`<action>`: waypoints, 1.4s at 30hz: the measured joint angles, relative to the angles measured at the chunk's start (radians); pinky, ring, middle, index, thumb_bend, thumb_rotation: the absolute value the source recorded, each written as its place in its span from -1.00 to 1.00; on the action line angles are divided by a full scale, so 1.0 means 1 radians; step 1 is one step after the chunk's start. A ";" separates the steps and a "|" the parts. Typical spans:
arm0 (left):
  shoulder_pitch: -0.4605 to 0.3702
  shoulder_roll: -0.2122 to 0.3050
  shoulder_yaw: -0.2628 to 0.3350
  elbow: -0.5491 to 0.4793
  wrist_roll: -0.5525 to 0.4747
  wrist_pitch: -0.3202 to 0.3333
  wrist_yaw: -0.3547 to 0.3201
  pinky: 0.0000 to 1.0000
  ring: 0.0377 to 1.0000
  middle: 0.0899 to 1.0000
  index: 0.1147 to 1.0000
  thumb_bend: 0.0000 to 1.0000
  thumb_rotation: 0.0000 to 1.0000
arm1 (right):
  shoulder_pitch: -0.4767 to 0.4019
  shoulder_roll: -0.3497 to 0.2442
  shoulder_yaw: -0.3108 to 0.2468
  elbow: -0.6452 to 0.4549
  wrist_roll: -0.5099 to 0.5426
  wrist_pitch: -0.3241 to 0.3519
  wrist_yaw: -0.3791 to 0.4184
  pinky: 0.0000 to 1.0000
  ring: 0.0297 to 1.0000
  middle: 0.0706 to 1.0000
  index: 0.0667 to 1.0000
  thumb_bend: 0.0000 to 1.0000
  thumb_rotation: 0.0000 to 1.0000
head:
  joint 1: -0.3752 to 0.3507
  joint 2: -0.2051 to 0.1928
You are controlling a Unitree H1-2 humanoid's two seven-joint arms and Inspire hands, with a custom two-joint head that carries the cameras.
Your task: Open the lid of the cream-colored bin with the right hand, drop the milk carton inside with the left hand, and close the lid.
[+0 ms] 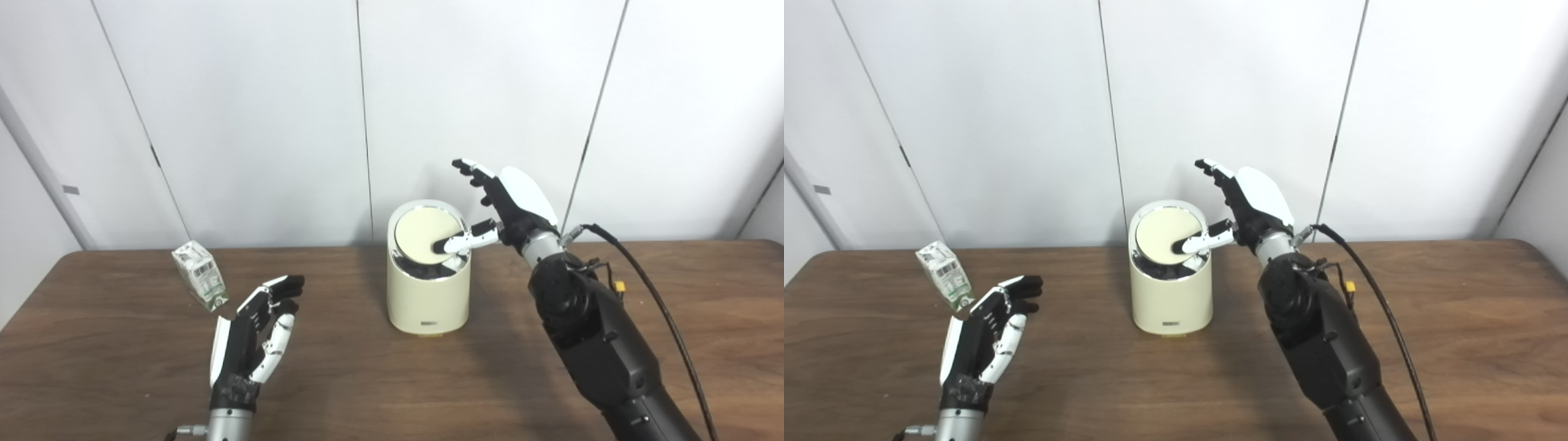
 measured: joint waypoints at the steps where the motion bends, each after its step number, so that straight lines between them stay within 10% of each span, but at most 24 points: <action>1: 0.000 -0.001 0.000 0.000 0.001 0.000 0.000 0.32 0.45 0.44 0.40 -0.43 0.25 | 0.000 -0.002 0.004 0.000 -0.007 0.000 -0.003 0.40 0.67 0.72 0.76 0.82 -0.61 | 0.002 0.002; 35: 0.000 -0.015 0.000 -0.003 0.005 0.000 -0.003 0.31 0.45 0.45 0.40 -0.45 0.23 | -0.001 -0.069 0.156 0.004 -0.242 -0.070 -0.188 0.48 0.68 0.65 0.78 0.81 -0.62 | -0.008 0.009; 38: 0.000 -0.015 0.000 -0.003 0.003 0.000 -0.003 0.32 0.45 0.45 0.40 -0.44 0.22 | 0.004 -0.068 0.141 0.002 -0.223 -0.073 -0.179 0.54 0.72 0.68 0.80 0.70 -0.44 | -0.009 0.008; 42: 0.000 -0.014 0.000 -0.003 -0.004 0.000 -0.005 0.31 0.45 0.45 0.40 -0.45 0.22 | 0.034 -0.071 0.107 0.003 -0.182 -0.072 -0.142 0.49 0.69 0.66 0.79 0.49 0.27 | -0.011 0.005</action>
